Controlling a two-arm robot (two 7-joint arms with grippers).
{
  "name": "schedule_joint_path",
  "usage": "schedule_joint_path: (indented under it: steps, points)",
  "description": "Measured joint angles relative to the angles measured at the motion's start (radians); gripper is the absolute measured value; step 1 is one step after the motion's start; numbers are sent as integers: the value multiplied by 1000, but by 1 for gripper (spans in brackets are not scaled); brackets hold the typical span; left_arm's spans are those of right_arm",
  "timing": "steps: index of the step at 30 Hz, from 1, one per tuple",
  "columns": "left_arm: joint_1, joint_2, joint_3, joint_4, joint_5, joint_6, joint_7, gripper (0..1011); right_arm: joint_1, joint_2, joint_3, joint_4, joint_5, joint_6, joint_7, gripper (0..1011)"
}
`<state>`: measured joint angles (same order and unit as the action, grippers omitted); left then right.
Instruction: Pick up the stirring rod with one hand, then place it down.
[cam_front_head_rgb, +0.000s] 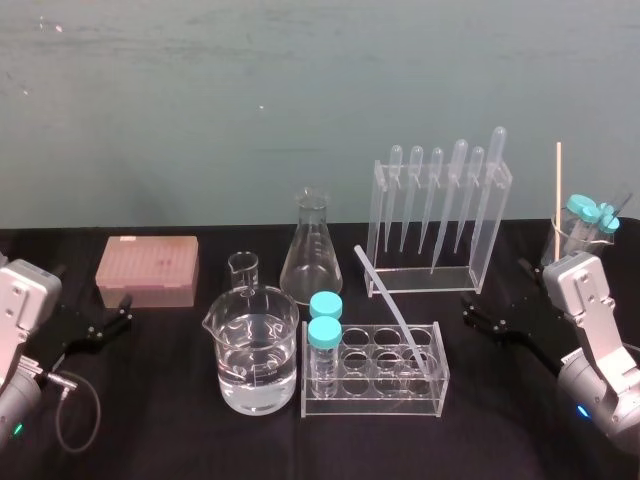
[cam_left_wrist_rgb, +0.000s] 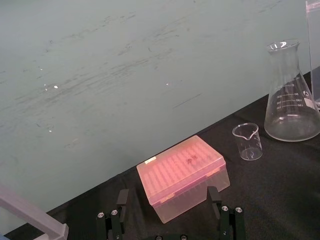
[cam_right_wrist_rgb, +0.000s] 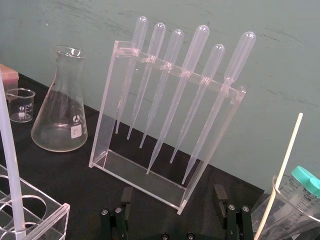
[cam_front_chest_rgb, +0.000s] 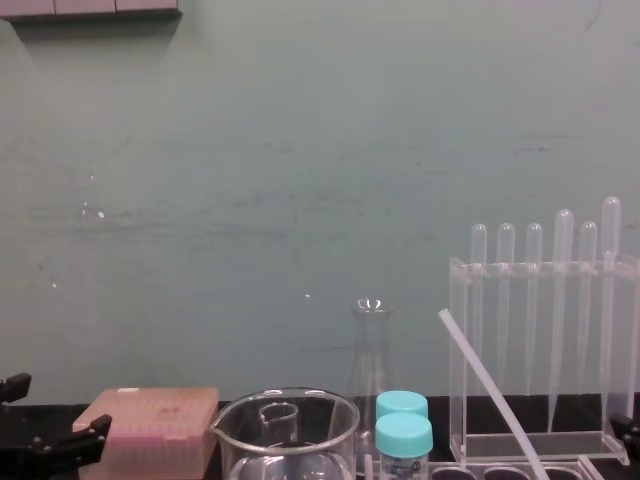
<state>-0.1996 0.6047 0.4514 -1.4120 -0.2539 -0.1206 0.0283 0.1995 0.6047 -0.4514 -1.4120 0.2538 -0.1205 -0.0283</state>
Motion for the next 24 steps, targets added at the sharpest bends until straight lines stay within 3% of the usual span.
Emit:
schedule_joint_path:
  steps: [5,9,10,13,16,21,24]
  points:
    - [0,0,0,0,0,0,0,1000,-6,-3,10,0,-17,-25,-11,1003]
    - [0,0,0,0,0,0,0,1000,-20,-16,36,-16,-76,-119,-69,1003]
    - [0,0,0,0,0,0,0,1000,-20,-16,36,-16,-76,-119,-69,1003]
    - [0,0,0,0,0,0,0,1000,-23,-26,51,-36,-146,-216,-118,1003]
    - [0,0,0,0,0,0,0,1000,-18,-31,53,-50,-177,-268,-127,1003]
    - [0,0,0,0,0,0,0,1000,1,-36,31,-87,-200,-381,-68,1003]
    - [0,0,0,0,0,0,0,1000,10,-36,15,-96,-182,-406,-17,1003]
